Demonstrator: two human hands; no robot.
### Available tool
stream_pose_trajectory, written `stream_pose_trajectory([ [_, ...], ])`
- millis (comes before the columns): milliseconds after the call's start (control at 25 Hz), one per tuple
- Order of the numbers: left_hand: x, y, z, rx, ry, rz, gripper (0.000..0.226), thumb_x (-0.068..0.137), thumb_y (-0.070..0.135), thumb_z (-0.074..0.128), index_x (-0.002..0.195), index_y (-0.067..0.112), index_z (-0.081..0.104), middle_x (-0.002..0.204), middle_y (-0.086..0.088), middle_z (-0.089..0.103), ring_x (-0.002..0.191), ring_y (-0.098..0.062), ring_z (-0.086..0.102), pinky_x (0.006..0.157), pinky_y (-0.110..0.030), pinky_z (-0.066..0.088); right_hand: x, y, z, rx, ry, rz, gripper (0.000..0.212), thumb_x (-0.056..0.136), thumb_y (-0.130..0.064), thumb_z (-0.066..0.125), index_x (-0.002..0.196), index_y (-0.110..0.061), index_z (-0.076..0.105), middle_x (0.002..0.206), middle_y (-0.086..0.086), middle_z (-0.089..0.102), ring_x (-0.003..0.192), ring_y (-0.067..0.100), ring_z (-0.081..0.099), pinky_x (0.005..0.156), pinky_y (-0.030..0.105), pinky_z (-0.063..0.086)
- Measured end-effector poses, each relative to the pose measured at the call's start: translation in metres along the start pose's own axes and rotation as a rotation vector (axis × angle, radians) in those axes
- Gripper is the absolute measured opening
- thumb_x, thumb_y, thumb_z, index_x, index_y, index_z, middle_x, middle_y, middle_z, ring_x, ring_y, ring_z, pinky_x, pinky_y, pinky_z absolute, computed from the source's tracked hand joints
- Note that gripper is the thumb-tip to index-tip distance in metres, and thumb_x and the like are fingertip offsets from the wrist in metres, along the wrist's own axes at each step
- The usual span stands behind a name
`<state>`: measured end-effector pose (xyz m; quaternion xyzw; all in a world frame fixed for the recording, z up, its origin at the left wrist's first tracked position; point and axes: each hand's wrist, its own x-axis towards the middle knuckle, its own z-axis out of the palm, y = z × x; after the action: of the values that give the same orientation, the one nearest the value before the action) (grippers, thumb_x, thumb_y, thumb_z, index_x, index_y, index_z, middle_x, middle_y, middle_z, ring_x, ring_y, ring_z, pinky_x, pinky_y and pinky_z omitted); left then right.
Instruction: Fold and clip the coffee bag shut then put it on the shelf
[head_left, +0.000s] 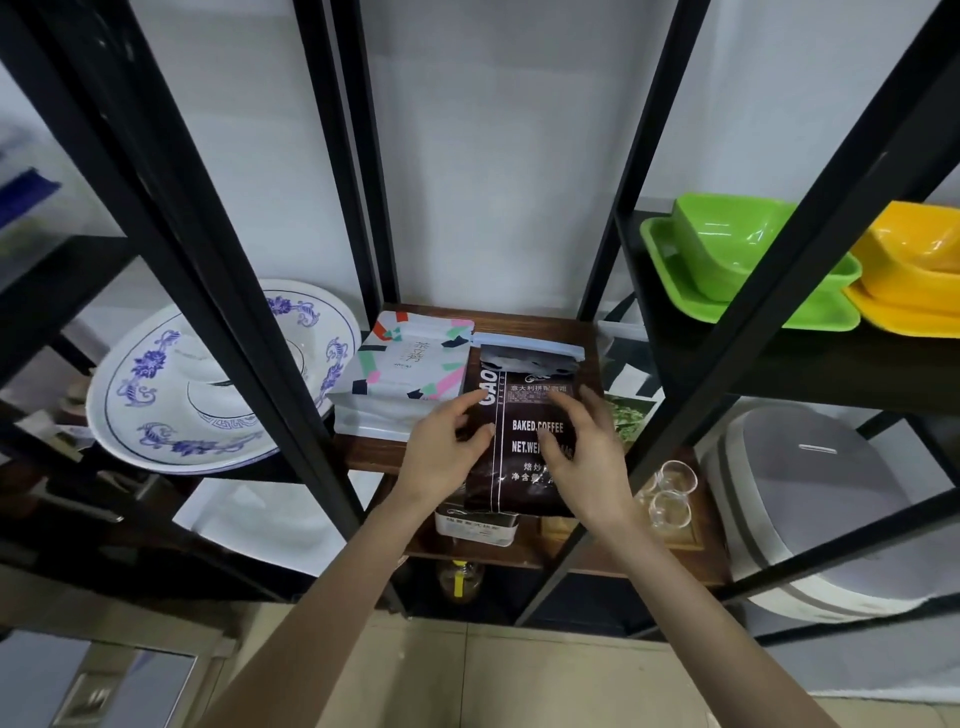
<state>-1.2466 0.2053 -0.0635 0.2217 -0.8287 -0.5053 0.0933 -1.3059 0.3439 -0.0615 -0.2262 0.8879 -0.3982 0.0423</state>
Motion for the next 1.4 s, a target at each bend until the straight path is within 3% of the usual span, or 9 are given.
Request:
stream_pose_trajectory([
  [80,-0.01,-0.005,-0.001,0.158,-0.016,0.121,0.046,0.085,0.022,0.056,0.129,0.02,0.045,0.142,-0.005,0.043,0.129,-0.02,0.041,0.102,-0.027,0.035,-0.014,0.002,0.0,-0.045,-0.005,-0.098,0.047,0.086,-0.018,0.054,0.13,-0.017,0.039,0.148,0.012,0.023,0.136,0.023,0.022,0.107,0.025,0.02],
  [280,-0.032,-0.023,0.007,0.6,-0.141,0.38,0.062,0.085,0.042,0.049,0.139,0.022,0.025,0.155,0.0,0.012,0.142,-0.015,0.004,0.117,-0.039,0.01,-0.038,0.013,0.004,-0.273,-0.037,-0.276,0.057,0.081,-0.019,0.061,0.132,-0.009,0.037,0.147,0.018,0.026,0.137,0.026,0.017,0.11,0.037,0.014],
  [480,-0.028,-0.026,0.012,0.748,-0.09,0.416,0.06,0.089,0.036,0.045,0.14,0.022,0.018,0.155,0.0,0.016,0.142,-0.013,0.005,0.111,-0.028,-0.004,-0.035,0.015,0.012,-0.363,-0.061,-0.286,0.058,0.083,-0.013,0.058,0.134,-0.005,0.031,0.148,0.022,0.023,0.138,0.033,0.016,0.111,0.039,0.012],
  [680,-0.008,-0.011,0.016,0.848,-0.079,0.412,0.058,0.089,0.031,0.047,0.139,0.017,0.022,0.153,-0.006,0.022,0.142,-0.019,0.013,0.115,-0.037,0.007,-0.015,0.015,0.014,-0.385,-0.055,-0.25,0.058,0.085,-0.012,0.054,0.135,-0.006,0.027,0.149,0.021,0.019,0.14,0.032,0.012,0.113,0.037,0.01],
  [1040,0.022,0.005,0.014,0.908,-0.107,0.393,0.058,0.087,0.027,0.052,0.137,0.015,0.025,0.152,-0.008,0.026,0.14,-0.022,0.02,0.113,-0.04,0.017,0.019,0.013,0.008,-0.38,-0.114,-0.187,0.057,0.088,-0.017,0.05,0.137,-0.011,0.021,0.152,0.015,0.014,0.141,0.026,0.007,0.116,0.039,0.01],
  [1400,0.022,0.012,0.008,0.838,-0.163,0.344,0.06,0.088,0.027,0.049,0.139,0.015,0.02,0.154,-0.008,0.018,0.142,-0.023,0.012,0.116,-0.043,0.008,0.023,0.01,0.008,-0.407,-0.114,-0.148,0.062,0.087,-0.021,0.05,0.139,-0.015,0.016,0.154,0.009,0.01,0.141,0.022,0.001,0.115,0.038,0.001],
])
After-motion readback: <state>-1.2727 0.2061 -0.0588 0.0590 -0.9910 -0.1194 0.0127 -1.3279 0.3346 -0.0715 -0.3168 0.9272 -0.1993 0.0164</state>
